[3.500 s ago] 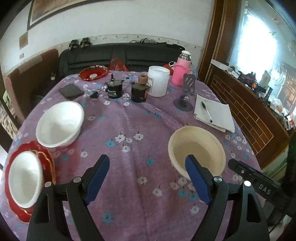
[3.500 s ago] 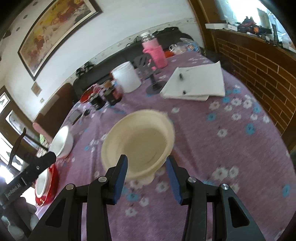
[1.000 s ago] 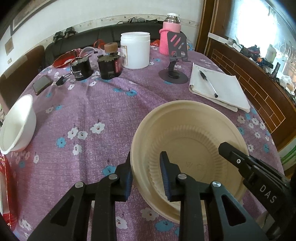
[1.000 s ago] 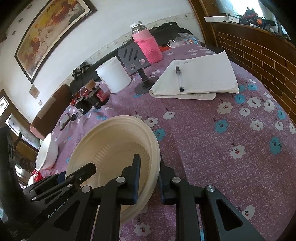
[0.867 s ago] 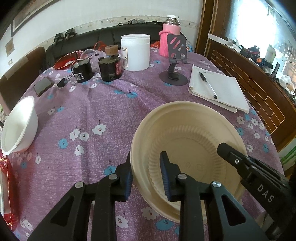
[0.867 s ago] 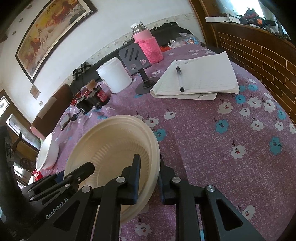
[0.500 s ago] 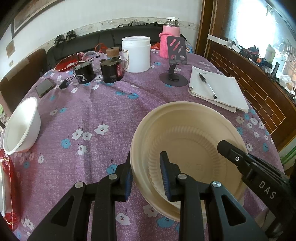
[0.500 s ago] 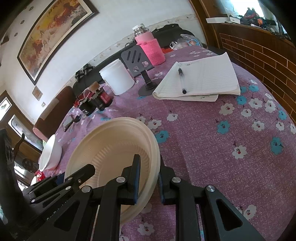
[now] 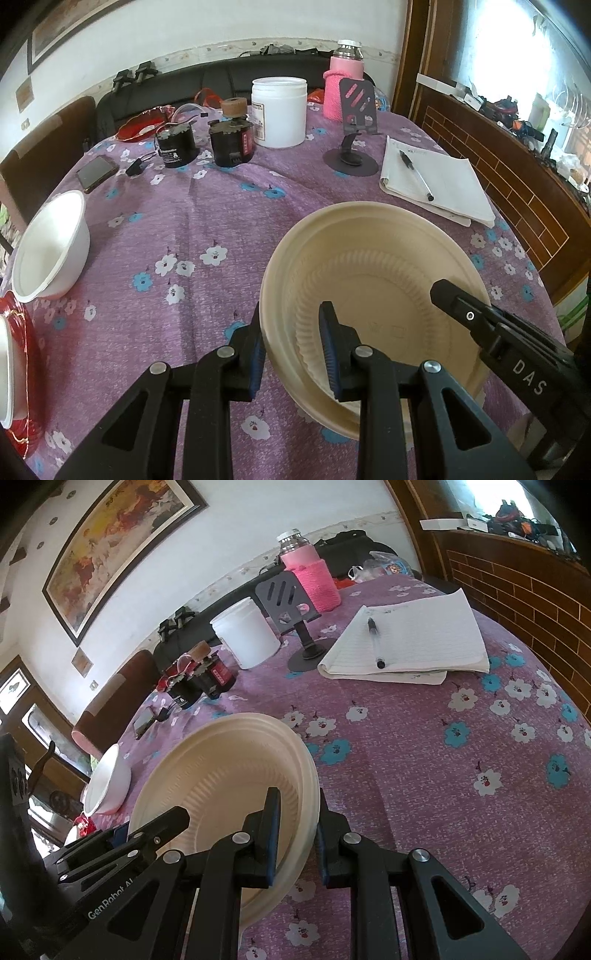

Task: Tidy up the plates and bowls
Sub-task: 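Lift the beige pulp bowl and carry it toward the stacked red plates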

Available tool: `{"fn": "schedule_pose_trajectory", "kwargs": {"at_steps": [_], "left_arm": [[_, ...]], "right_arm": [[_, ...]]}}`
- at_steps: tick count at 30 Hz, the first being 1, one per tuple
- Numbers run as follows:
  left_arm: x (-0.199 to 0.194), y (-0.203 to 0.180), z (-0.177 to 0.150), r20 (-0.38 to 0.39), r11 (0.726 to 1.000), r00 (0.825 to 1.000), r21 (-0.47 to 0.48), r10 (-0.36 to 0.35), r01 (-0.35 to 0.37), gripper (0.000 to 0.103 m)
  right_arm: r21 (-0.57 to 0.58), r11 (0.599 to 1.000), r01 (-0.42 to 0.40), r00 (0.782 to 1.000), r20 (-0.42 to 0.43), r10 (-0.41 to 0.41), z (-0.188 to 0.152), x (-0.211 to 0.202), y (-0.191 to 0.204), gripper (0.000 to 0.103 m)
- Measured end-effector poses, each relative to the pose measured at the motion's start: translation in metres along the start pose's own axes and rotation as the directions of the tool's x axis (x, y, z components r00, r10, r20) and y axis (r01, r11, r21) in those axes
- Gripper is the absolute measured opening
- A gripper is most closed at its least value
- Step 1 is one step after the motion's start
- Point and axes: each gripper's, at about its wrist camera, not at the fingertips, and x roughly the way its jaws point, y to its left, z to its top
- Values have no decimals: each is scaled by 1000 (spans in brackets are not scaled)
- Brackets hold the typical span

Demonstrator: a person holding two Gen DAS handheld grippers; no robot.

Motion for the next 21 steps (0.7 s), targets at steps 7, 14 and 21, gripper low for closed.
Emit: {"fn": "schedule_pose_trajectory", "kwargs": {"at_steps": [7,14,21], "left_arm": [[-7,5,-2,10,1000,1000,-8,4,-4,26],[-14,13,-7,13,1000,1000,-20,12,-11,26],[-22,22,-15,15,999,1000,-39,22,-22,26]], "right_arm": [[-25,1000,-9,1000,2,9,-2,-1,6,17],[-63,998,-6,1000,-5,5,-7,2,17,17],[-91,996,-16,1000,-9,15,-10,2,27,17]]}}
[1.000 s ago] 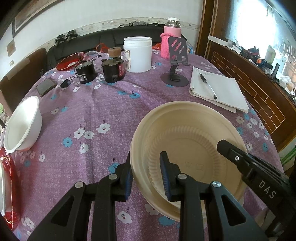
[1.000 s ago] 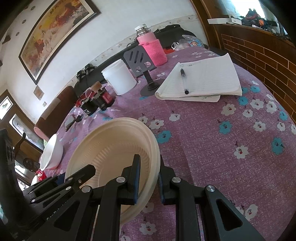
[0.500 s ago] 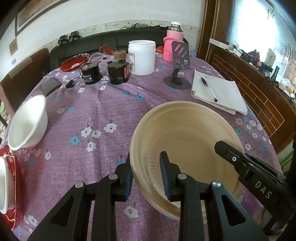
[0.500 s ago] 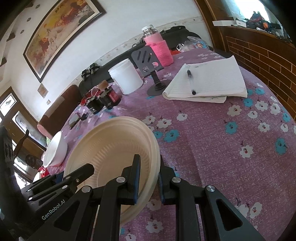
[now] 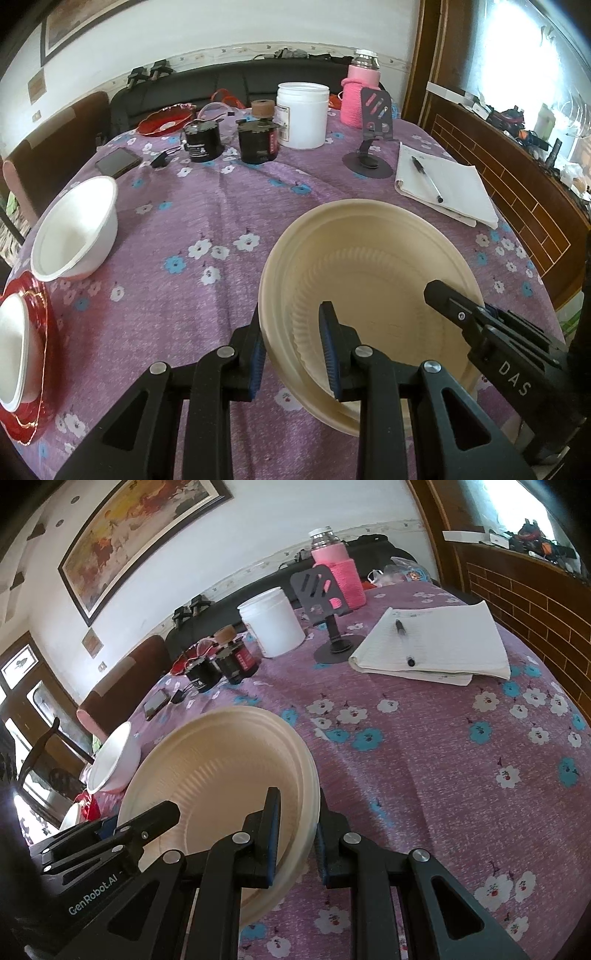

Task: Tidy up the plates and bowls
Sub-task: 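Lift the beige pulp bowl and carry it toward the stacked red plates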

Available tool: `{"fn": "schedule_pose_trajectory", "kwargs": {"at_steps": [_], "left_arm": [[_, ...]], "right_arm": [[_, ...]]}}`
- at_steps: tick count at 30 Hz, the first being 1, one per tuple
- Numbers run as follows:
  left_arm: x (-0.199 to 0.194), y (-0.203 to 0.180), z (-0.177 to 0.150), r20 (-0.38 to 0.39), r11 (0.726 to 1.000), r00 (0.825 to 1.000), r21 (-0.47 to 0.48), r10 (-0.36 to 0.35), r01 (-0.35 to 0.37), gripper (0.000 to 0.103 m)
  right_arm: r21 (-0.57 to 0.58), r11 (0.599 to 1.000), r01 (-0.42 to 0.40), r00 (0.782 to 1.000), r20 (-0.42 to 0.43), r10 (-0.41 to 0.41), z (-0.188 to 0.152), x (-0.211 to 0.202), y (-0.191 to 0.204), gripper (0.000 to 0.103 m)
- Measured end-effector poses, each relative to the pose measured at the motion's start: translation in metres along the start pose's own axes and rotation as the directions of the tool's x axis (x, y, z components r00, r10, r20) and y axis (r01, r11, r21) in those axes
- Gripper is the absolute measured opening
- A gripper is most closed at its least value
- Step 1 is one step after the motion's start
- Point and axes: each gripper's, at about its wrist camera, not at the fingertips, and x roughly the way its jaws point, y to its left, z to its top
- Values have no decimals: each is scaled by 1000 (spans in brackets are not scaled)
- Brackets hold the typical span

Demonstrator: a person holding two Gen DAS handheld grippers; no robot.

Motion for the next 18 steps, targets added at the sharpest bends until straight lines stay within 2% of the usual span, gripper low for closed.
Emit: {"fn": "schedule_pose_trajectory", "kwargs": {"at_steps": [6,18], "left_arm": [[-4,7,-5,-5,1000,1000,-17,-6,6,26],[-26,25,-12,0,997,999,-63,-53,53,26]], "right_arm": [[-39,999,26,1000,19,-25,4,-8,14,18],[-100,994,54,998,-10,-55,-5,-28,40,18]]}}
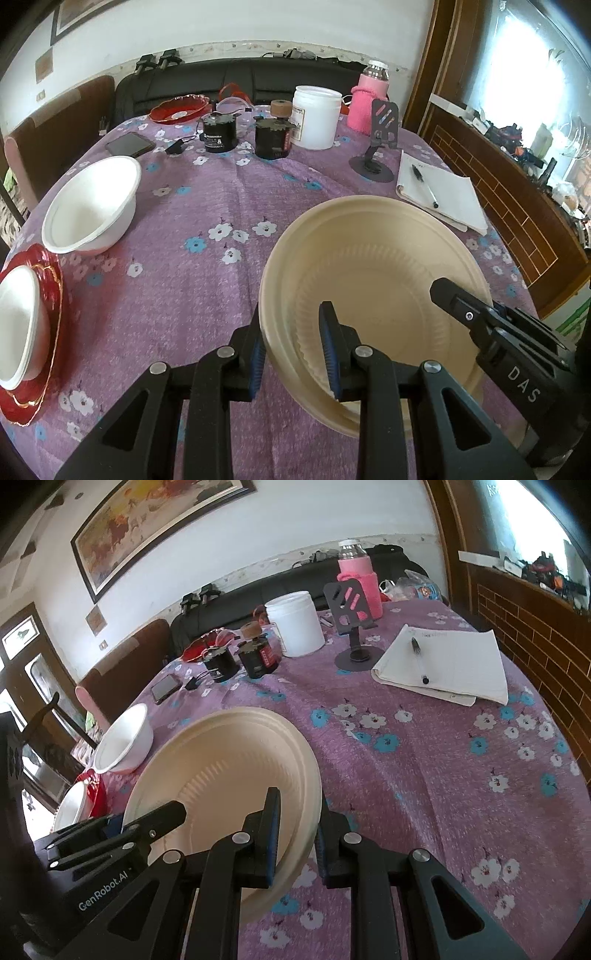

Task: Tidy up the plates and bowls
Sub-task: 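Lift the beige pulp bowl and carry it toward the stacked red plates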

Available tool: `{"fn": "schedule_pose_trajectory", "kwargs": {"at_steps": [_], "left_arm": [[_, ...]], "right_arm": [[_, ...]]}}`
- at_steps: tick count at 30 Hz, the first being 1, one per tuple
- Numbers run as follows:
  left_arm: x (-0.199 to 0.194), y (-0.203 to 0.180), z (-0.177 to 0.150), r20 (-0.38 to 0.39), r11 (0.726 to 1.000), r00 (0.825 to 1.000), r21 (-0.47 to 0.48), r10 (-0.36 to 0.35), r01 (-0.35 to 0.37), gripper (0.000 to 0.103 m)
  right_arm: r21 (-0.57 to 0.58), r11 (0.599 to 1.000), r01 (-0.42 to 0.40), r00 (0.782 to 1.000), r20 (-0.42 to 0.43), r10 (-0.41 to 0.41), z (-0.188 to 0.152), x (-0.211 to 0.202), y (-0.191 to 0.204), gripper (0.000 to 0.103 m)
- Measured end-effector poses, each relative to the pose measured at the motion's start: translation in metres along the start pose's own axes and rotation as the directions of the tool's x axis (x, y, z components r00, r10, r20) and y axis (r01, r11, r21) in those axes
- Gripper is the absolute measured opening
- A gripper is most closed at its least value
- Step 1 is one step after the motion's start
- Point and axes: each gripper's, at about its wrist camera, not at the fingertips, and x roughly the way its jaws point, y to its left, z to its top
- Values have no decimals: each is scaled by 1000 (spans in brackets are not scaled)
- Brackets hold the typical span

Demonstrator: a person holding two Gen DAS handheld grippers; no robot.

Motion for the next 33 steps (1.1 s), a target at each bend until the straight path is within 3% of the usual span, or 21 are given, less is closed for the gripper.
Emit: {"fn": "schedule_pose_trajectory", "kwargs": {"at_steps": [33], "left_arm": [[-74,75,-45,35,994,999,-110,22,-18,26]], "right_arm": [[-110,992,-56,998,-29,53,-40,-20,89,18]]}}
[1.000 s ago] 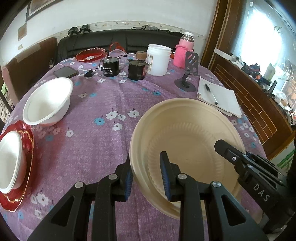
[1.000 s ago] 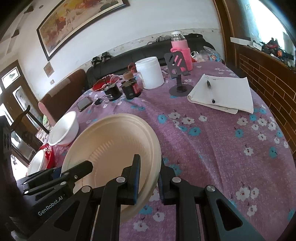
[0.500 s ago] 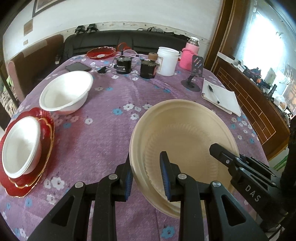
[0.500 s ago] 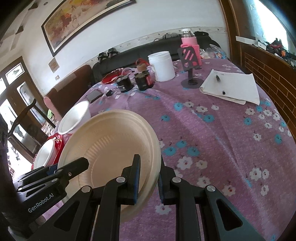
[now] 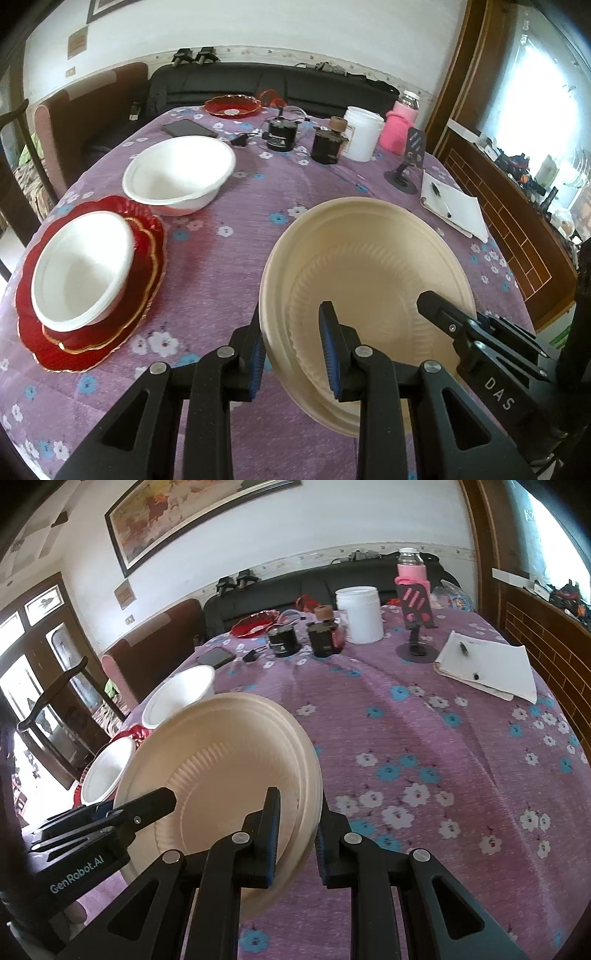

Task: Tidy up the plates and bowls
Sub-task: 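Lift the beige pulp bowl and carry it toward the stacked red plates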

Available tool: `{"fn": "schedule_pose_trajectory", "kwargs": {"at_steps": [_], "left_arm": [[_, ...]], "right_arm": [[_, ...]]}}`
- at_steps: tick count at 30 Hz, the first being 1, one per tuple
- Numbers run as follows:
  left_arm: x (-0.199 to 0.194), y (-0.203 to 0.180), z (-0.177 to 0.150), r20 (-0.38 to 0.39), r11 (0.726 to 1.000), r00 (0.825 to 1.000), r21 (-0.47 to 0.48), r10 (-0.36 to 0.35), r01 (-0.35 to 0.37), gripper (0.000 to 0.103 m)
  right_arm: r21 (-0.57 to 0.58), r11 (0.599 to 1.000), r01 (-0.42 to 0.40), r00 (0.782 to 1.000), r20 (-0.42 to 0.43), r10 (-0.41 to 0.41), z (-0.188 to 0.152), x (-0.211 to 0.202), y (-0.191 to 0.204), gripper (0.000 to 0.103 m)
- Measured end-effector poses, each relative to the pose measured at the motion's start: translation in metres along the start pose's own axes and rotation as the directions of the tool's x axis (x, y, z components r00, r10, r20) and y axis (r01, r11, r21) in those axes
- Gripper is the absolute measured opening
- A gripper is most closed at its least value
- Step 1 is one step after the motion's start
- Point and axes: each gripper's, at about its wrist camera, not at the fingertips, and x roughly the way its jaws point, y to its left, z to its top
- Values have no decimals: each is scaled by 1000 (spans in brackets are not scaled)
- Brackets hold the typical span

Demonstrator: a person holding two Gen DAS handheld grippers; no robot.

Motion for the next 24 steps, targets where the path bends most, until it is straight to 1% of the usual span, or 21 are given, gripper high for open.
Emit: {"fn": "schedule_pose_trajectory", "kwargs": {"at_steps": [10,24], "left_arm": [[-13,30,-7,4,998,1000,-56,18,-17,26],[-28,78,-20,0,990,999,-139,38,-37,26]], "right_arm": [[-60,998,-26,1000,-7,26,-1,1,32,19],[-135,989,-65,997,-42,60,-5,13,79,19]]}}
